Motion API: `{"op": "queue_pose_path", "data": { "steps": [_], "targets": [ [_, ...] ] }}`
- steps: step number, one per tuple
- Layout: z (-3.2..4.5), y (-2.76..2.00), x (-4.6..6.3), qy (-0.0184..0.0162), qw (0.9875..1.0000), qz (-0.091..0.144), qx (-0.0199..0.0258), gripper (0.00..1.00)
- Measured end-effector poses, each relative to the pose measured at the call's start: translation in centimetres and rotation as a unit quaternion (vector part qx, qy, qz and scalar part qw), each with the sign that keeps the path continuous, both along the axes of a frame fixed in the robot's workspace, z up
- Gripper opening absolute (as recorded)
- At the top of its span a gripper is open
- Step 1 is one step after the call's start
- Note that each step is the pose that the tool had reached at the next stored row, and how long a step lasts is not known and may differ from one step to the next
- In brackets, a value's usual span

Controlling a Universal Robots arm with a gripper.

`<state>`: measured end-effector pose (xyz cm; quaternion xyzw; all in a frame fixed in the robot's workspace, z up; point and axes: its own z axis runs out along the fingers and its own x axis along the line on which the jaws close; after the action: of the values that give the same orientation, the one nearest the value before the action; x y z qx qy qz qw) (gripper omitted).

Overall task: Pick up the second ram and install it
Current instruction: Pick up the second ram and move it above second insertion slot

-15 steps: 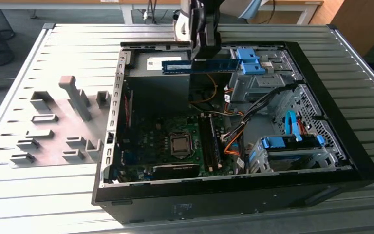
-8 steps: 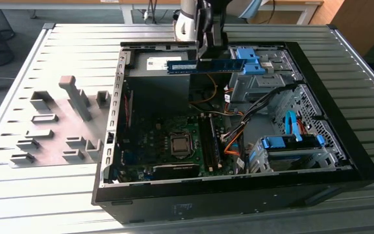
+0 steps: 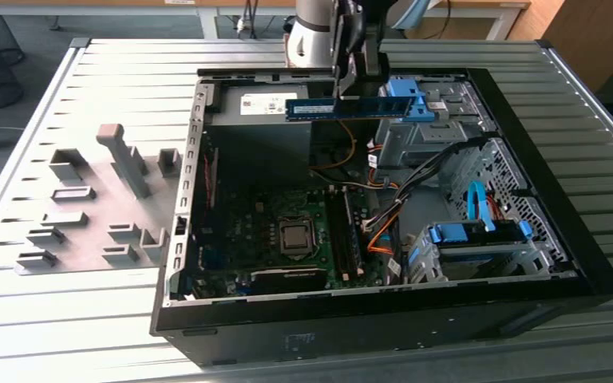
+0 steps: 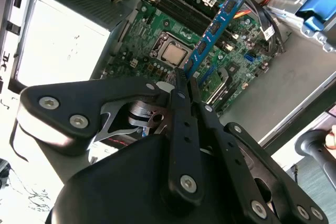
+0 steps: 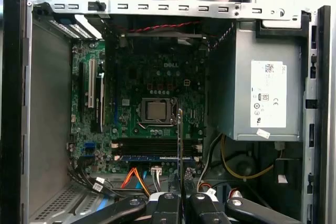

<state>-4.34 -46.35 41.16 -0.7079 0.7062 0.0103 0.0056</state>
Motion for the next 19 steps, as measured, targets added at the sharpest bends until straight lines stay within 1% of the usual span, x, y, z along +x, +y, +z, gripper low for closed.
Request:
{"op": "queue_pose_path", "data": {
  "steps": [19],
  "targets": [
    [0.0, 0.0, 2.9, 0.0, 1.0, 0.0, 0.0, 0.14]
  ]
}}
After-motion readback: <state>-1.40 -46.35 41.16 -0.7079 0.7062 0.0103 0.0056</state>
